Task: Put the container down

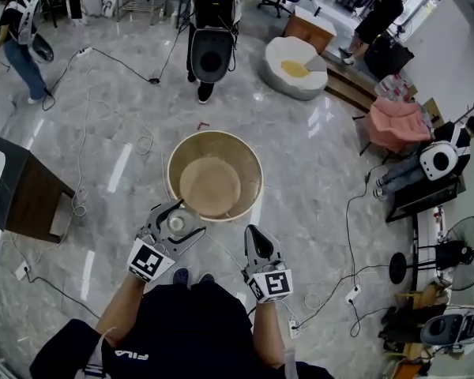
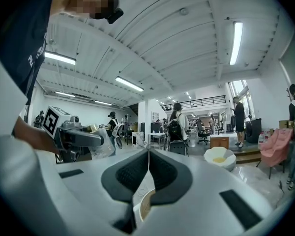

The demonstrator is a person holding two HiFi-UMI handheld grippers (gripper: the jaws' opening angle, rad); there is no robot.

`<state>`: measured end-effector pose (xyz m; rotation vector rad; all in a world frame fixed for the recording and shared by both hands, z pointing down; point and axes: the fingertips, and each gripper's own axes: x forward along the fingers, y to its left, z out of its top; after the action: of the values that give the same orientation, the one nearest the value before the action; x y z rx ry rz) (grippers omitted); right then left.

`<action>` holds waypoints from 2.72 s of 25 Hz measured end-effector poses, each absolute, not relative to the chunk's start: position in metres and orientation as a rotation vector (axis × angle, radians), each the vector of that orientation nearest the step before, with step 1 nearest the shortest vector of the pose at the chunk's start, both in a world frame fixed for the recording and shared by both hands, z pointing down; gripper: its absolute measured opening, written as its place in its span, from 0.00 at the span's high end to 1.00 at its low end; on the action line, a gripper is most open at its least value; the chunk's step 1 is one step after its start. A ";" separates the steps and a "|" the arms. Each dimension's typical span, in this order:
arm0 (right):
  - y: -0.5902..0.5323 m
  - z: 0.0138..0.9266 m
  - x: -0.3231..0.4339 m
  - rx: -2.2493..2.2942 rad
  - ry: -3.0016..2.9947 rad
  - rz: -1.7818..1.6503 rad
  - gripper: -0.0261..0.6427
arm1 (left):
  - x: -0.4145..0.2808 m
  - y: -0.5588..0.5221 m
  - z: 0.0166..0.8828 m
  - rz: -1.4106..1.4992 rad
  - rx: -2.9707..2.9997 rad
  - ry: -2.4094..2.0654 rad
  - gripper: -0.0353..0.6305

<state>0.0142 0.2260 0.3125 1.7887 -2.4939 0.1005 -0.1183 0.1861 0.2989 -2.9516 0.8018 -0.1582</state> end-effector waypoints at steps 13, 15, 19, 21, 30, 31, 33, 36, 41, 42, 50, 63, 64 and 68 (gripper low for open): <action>0.207 0.308 0.035 1.719 -2.537 0.086 0.92 | -0.090 0.181 0.293 -0.153 -2.952 0.835 0.41; 0.209 0.310 0.039 1.722 -2.539 0.099 0.92 | -0.086 0.183 0.295 -0.153 -2.955 0.841 0.41; 0.215 0.311 0.049 1.725 -2.539 0.108 0.92 | -0.077 0.189 0.295 -0.153 -2.959 0.848 0.41; 0.218 0.310 0.051 1.717 -2.544 0.104 0.92 | -0.076 0.191 0.295 -0.150 -2.959 0.860 0.41; 0.223 0.311 0.054 1.680 -2.577 0.104 0.92 | -0.070 0.197 0.296 -0.153 -2.944 0.898 0.41; 0.224 0.311 0.057 1.671 -2.580 0.100 0.92 | -0.067 0.198 0.295 -0.150 -2.942 0.903 0.41; 0.226 0.311 0.065 1.665 -2.579 0.101 0.92 | -0.059 0.200 0.294 -0.158 -2.940 0.913 0.41; 0.229 0.312 0.075 1.658 -2.583 0.105 0.92 | -0.052 0.202 0.295 -0.164 -2.935 0.929 0.41; 0.237 0.312 0.092 1.670 -2.603 0.107 0.92 | -0.039 0.214 0.295 -0.151 -2.926 0.939 0.41; 0.237 0.315 0.094 1.679 -2.602 0.117 0.92 | -0.039 0.218 0.296 -0.171 -2.927 0.941 0.41; 0.240 0.330 0.097 1.656 -2.617 0.156 0.92 | -0.040 0.220 0.304 -0.187 -2.920 0.983 0.41; 0.210 0.336 0.122 1.720 -2.588 0.165 0.92 | -0.024 0.185 0.310 -0.181 -2.916 0.951 0.41; 0.205 0.336 0.123 1.713 -2.586 0.162 0.92 | -0.023 0.179 0.309 -0.170 -2.919 0.952 0.41; 0.185 0.340 0.127 1.698 -2.576 0.161 0.92 | -0.017 0.156 0.313 -0.150 -2.926 0.947 0.41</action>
<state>0.1267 0.1845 0.3405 1.6985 -2.5757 0.1609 -0.0171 0.1558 0.3132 -2.9258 0.9473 -0.1504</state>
